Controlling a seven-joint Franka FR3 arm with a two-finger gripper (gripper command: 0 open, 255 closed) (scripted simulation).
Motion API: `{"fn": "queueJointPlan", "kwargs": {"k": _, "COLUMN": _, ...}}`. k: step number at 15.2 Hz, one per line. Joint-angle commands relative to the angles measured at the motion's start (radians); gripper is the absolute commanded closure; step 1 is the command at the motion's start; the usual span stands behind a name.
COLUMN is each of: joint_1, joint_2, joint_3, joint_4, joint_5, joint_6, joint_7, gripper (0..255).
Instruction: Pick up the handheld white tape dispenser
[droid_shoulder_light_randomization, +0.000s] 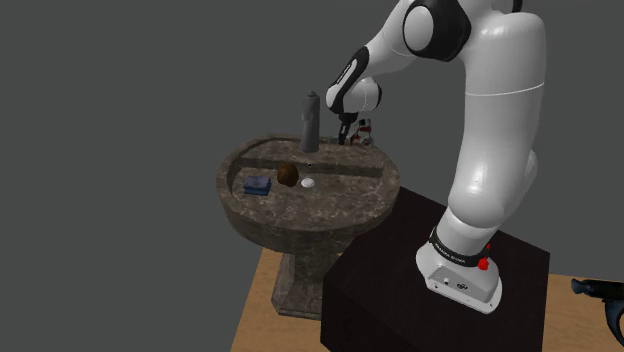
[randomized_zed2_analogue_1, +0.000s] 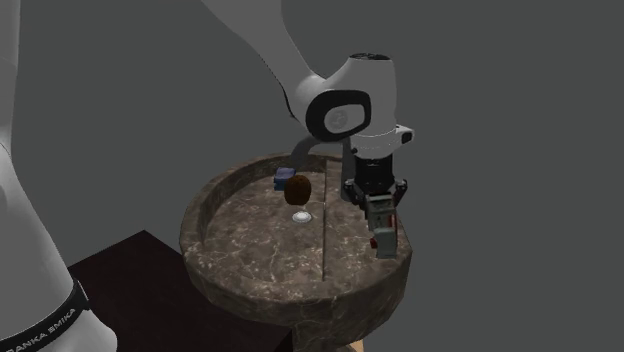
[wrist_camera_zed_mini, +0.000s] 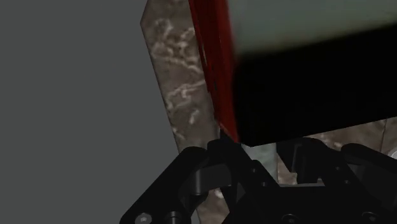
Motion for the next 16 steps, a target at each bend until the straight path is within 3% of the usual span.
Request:
{"fn": "queueJointPlan", "kwargs": {"k": 1, "joint_1": 0.005, "joint_2": -0.015, "joint_3": -0.008, "joint_4": 0.002, "joint_5": -0.012, "joint_6": -0.015, "joint_7": 0.009, "gripper": 255}}
{"fn": "queueJointPlan", "kwargs": {"k": 16, "joint_1": 0.043, "joint_2": -0.149, "joint_3": -0.06, "joint_4": 0.024, "joint_5": -0.115, "joint_6": -0.162, "joint_7": 0.084, "gripper": 255}}
